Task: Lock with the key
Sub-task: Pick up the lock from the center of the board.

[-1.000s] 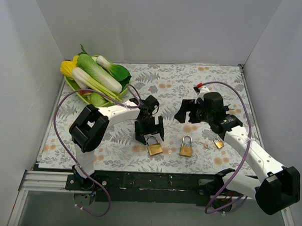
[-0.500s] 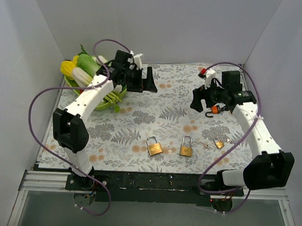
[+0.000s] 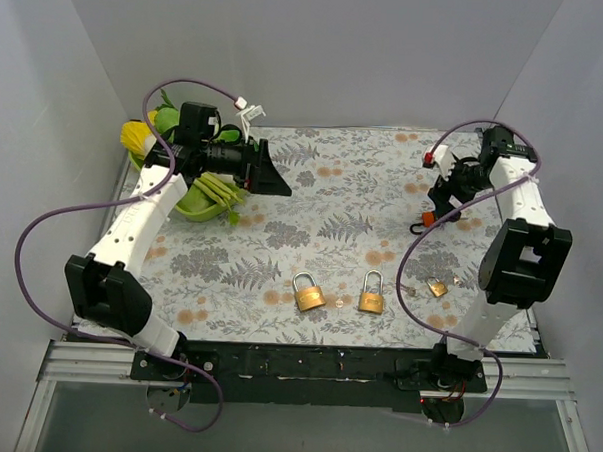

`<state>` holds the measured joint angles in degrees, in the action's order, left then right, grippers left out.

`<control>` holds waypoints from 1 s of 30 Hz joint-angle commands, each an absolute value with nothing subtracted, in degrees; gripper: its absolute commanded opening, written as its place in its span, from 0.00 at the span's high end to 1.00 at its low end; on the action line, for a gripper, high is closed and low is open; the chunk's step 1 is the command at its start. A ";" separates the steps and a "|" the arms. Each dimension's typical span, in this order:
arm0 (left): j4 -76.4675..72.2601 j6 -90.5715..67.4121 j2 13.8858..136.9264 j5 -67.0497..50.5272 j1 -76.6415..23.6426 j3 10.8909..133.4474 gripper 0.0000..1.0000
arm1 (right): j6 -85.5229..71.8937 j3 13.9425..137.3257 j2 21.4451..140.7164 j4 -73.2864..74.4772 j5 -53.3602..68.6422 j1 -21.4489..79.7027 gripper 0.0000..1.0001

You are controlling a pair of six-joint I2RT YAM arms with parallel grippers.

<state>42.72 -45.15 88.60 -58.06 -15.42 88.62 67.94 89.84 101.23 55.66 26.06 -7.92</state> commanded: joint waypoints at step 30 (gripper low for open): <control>37.79 -42.54 85.60 -64.78 -15.12 82.09 0.02 | 101.52 100.71 127.08 64.24 23.91 -7.74 0.25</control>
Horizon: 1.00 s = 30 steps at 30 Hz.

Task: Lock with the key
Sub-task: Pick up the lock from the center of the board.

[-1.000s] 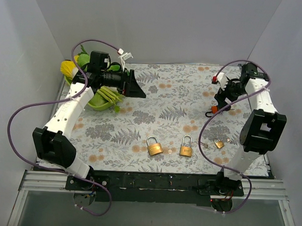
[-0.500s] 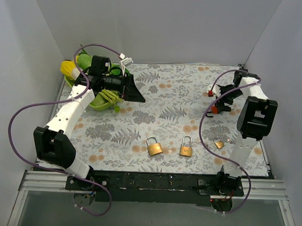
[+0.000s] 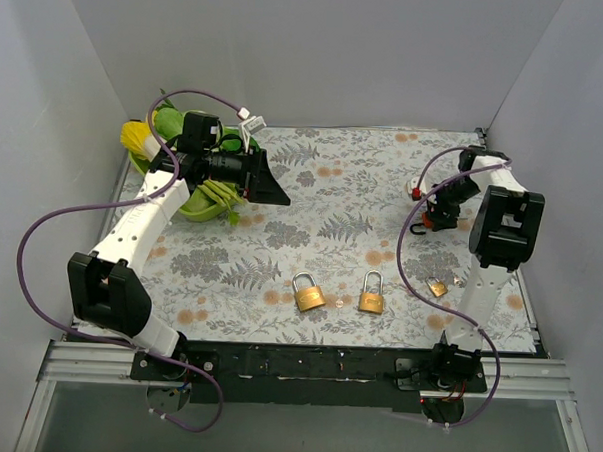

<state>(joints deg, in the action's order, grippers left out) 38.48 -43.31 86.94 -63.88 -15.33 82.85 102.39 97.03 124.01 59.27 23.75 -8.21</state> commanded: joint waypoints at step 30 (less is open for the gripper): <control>39.37 -36.68 86.05 -58.30 -19.85 84.66 0.02 | 66.90 96.78 97.57 74.88 55.79 10.88 0.99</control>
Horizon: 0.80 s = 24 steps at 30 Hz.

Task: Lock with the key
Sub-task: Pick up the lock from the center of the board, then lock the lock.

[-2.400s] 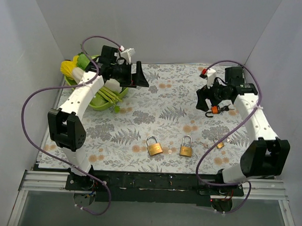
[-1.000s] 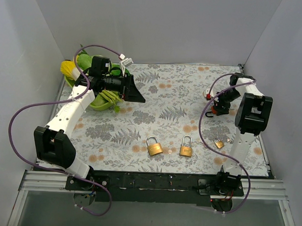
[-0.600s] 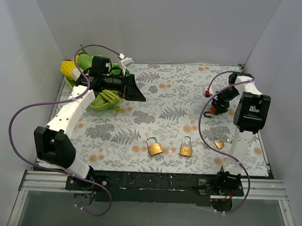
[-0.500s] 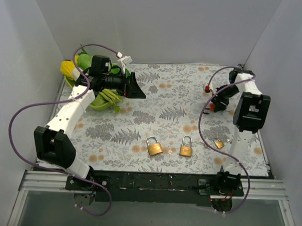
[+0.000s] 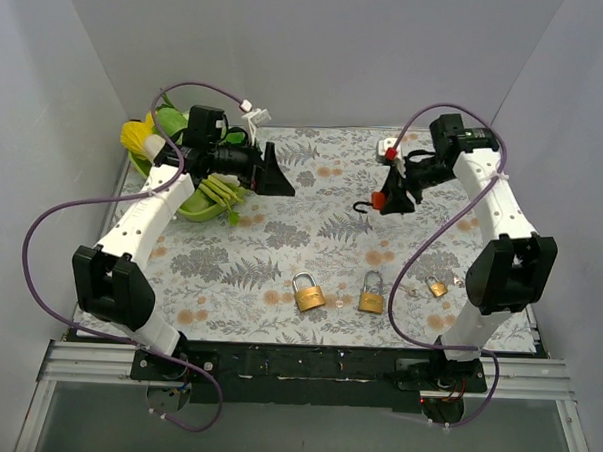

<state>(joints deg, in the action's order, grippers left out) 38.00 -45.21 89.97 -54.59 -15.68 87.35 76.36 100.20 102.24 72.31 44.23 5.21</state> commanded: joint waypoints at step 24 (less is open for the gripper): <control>38.50 -25.13 79.98 -45.97 -39.99 75.32 0.57 | 47.64 83.50 90.00 70.13 67.32 25.22 0.99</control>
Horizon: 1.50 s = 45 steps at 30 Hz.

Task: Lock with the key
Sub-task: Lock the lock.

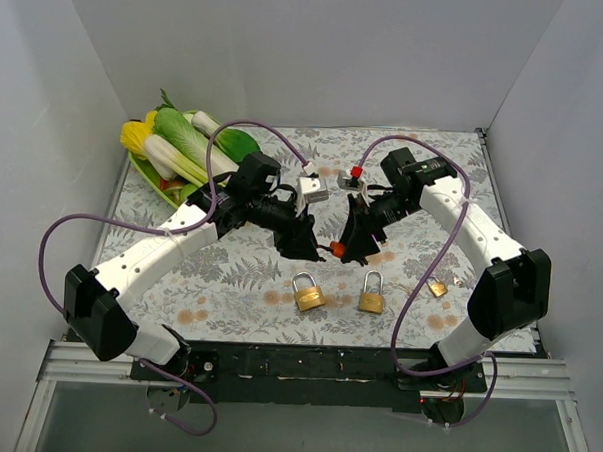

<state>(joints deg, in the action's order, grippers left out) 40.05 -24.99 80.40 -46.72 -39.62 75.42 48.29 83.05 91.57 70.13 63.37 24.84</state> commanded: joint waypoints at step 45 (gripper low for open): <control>18.02 -60.02 76.99 -65.13 -28.12 73.12 1.00 | 28.13 79.98 76.20 40.35 63.37 21.26 0.07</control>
